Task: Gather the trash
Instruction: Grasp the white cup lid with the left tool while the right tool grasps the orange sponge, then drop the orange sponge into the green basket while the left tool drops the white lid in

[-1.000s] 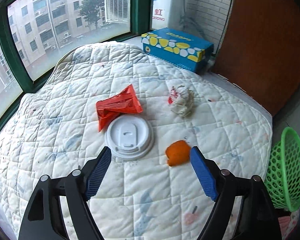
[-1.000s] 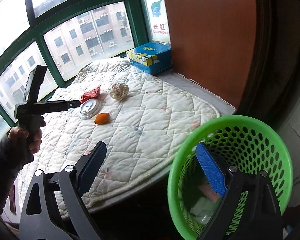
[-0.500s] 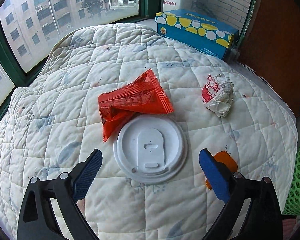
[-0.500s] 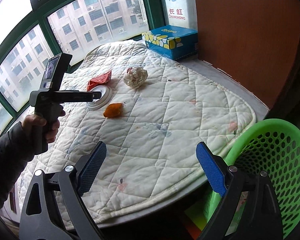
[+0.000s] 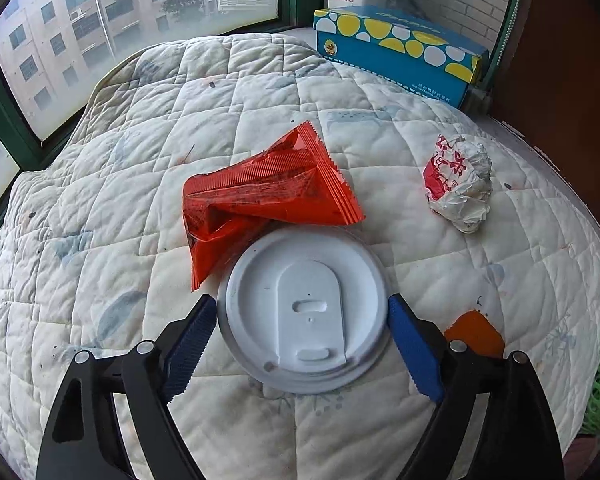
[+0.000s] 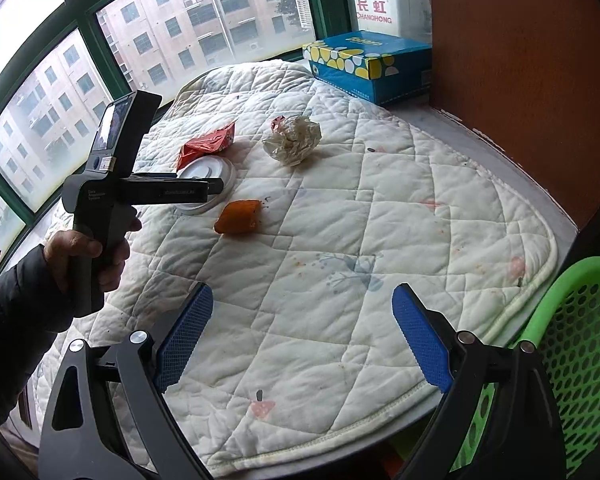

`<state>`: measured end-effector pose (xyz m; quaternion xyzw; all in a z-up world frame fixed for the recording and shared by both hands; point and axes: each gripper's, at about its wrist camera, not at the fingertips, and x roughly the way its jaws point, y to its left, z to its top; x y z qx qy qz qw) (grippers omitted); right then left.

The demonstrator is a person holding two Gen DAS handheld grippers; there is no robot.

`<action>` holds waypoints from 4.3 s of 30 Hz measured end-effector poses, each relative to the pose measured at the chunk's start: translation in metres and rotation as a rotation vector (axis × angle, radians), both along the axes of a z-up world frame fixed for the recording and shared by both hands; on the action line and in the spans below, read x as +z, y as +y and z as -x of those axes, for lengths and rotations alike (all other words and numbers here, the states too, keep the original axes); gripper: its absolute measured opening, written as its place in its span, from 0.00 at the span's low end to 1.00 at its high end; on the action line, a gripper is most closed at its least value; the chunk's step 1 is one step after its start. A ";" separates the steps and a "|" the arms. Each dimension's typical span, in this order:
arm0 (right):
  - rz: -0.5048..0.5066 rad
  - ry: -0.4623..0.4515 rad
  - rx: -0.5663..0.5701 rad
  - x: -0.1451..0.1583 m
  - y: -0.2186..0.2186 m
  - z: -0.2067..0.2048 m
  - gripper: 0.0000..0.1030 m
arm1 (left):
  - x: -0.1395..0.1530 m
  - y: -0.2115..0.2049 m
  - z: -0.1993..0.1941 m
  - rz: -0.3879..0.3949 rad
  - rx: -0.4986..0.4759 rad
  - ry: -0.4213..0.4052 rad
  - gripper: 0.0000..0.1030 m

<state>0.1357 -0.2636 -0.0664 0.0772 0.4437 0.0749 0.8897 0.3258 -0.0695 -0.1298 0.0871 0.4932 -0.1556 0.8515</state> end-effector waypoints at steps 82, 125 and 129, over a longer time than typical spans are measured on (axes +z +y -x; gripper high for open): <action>0.094 -0.058 -0.290 0.040 -0.121 0.143 0.44 | 0.140 -0.087 0.217 0.237 -0.299 -0.137 0.80; 0.065 -0.165 -0.575 0.072 -0.228 0.241 0.76 | 0.106 -0.273 0.281 0.211 -0.621 0.007 0.89; 0.055 -0.164 -0.560 0.072 -0.224 0.238 0.76 | 0.107 -0.260 0.278 0.213 -0.606 -0.001 0.89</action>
